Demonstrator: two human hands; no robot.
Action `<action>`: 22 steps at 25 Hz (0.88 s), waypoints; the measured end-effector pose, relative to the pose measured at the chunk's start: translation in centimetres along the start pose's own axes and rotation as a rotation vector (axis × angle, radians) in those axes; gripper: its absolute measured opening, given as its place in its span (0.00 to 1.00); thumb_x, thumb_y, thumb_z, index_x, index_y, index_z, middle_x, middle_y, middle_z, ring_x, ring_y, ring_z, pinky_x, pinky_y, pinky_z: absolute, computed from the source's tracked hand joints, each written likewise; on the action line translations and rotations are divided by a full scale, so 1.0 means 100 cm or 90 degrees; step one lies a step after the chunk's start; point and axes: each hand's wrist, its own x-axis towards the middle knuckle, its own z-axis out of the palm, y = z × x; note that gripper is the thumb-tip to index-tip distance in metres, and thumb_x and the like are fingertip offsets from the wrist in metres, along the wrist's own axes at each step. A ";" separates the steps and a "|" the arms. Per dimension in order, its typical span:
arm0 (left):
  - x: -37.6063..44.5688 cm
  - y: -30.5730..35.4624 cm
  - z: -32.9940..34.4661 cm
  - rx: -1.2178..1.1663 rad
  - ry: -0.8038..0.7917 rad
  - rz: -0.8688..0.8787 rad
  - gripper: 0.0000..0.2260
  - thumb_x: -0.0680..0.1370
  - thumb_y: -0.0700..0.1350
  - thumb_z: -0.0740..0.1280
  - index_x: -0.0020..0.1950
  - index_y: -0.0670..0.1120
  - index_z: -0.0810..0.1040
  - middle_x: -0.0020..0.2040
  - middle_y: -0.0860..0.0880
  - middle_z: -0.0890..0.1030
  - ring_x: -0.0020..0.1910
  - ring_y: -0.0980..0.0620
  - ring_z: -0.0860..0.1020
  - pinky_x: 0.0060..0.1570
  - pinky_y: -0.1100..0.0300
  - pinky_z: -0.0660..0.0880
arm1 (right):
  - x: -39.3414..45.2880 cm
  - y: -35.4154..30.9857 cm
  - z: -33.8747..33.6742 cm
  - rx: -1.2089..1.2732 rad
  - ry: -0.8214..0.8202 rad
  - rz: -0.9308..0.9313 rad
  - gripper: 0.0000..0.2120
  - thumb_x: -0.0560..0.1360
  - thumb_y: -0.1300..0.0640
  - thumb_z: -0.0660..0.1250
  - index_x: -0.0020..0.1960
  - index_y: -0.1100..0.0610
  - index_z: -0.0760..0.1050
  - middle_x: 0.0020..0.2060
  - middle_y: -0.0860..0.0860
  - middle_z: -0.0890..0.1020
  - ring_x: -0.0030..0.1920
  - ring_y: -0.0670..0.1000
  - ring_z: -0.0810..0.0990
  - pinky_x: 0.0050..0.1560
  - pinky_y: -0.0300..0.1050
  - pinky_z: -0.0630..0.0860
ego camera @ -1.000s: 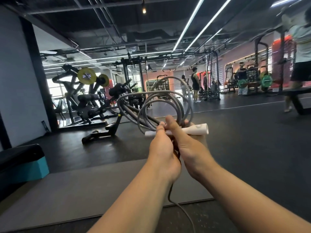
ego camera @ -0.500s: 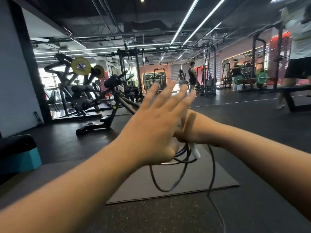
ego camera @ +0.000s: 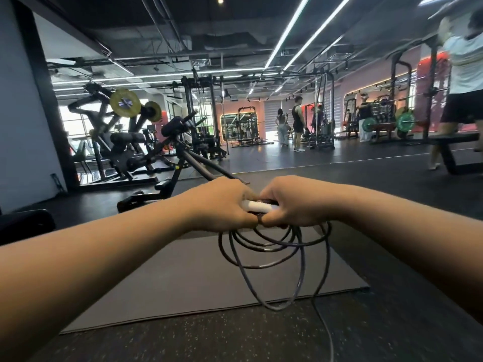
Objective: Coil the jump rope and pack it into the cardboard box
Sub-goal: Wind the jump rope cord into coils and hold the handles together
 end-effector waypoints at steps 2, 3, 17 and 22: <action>-0.002 -0.004 0.004 -0.214 0.012 -0.036 0.08 0.75 0.49 0.73 0.52 0.49 0.84 0.43 0.45 0.85 0.40 0.50 0.79 0.41 0.53 0.71 | 0.001 -0.004 -0.002 -0.022 0.018 0.007 0.05 0.72 0.53 0.74 0.39 0.51 0.79 0.27 0.46 0.77 0.27 0.44 0.72 0.29 0.40 0.65; -0.005 -0.005 0.005 -0.305 0.006 -0.062 0.09 0.73 0.48 0.74 0.52 0.48 0.85 0.47 0.43 0.85 0.42 0.49 0.80 0.44 0.51 0.72 | 0.001 -0.004 -0.004 -0.026 0.026 0.011 0.09 0.71 0.53 0.75 0.36 0.49 0.77 0.26 0.45 0.77 0.26 0.43 0.72 0.28 0.39 0.66; -0.018 0.004 -0.021 -0.294 -0.276 -0.135 0.04 0.76 0.45 0.72 0.48 0.46 0.82 0.41 0.46 0.88 0.33 0.55 0.75 0.35 0.62 0.70 | -0.009 -0.008 0.005 0.007 -0.086 -0.078 0.10 0.78 0.53 0.68 0.38 0.52 0.75 0.28 0.46 0.79 0.24 0.42 0.71 0.27 0.34 0.66; -0.014 0.005 -0.006 -0.328 -0.253 -0.074 0.11 0.79 0.49 0.69 0.52 0.42 0.80 0.36 0.49 0.79 0.35 0.49 0.77 0.27 0.58 0.71 | -0.019 -0.005 -0.005 0.048 -0.103 -0.082 0.06 0.74 0.51 0.74 0.43 0.51 0.79 0.30 0.47 0.79 0.28 0.42 0.72 0.30 0.35 0.67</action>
